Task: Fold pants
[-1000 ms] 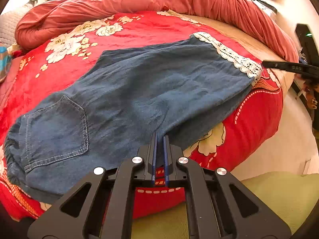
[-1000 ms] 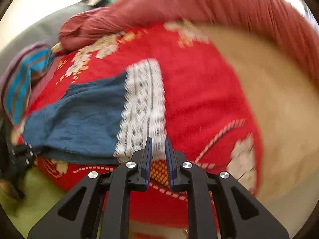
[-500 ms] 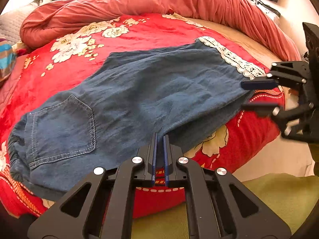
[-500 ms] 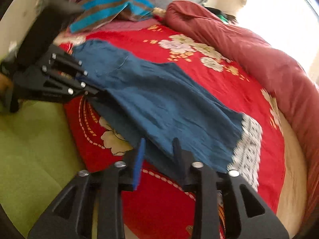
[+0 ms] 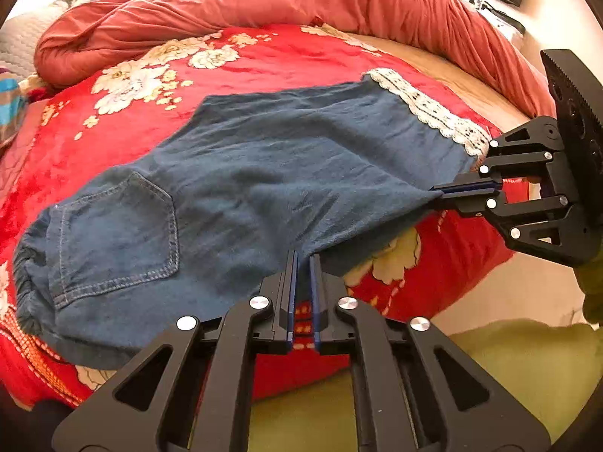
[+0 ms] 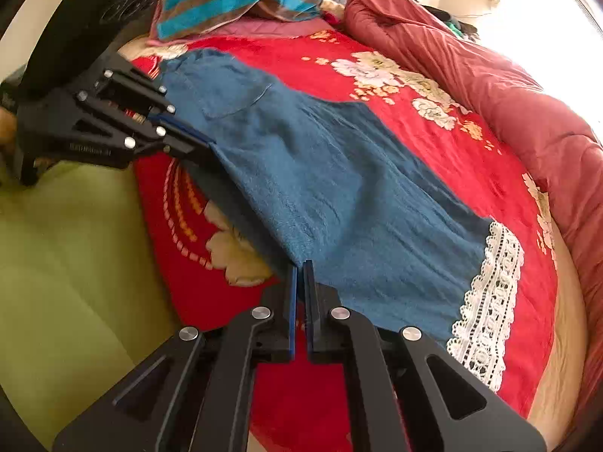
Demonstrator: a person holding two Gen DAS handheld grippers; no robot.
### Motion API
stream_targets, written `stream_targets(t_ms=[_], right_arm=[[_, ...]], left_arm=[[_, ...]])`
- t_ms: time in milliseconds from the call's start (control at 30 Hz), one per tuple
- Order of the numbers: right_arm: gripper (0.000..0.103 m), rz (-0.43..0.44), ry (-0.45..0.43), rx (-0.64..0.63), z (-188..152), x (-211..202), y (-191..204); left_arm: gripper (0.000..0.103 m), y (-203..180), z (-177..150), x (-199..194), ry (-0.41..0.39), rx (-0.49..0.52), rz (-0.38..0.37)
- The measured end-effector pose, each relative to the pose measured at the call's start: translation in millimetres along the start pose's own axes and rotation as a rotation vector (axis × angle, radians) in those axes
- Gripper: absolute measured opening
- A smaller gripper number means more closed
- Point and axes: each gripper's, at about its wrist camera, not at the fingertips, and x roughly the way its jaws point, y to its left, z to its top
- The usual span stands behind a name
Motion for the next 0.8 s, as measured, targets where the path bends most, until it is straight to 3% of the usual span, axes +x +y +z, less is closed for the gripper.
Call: stream_targets(t_ms=[100,200,300,367,533,633,667,800], right_arm=[[0.003,-0.002,0.045,0.017,-4,13,-1],[0.016,0.047,0.038,0.064,-6,10,-5],[0.033,0.068,-0.014,0.107,-8,-10,-17],[0.039,0.049,-0.049,0.153,-9,-20,-29],[0.043,-0.019,-0.082,0.354,-17,-27,-77],[0.046,-0.047,-0.07,0.407,-25,-25,-91],[0.05,-0.055,-0.065,0.418,-27,-24,-95],[0.051,-0.076,-0.045,0.438,-34,-16,-102]], left_arm=[[0.004,5,-2,6,0.027,-0.018,0.001],[0.013,11,-5,-3,0.012,-0.039,0.009],[0.029,22,-9,-20,-0.027,-0.08,0.014],[0.046,36,-13,-30,-0.058,-0.138,0.038],[0.064,95,-25,-60,-0.156,-0.387,0.15],[0.075,124,-33,-72,-0.188,-0.501,0.277],[0.076,129,-35,-71,-0.184,-0.522,0.305],[0.076,148,-40,-54,-0.101,-0.576,0.376]])
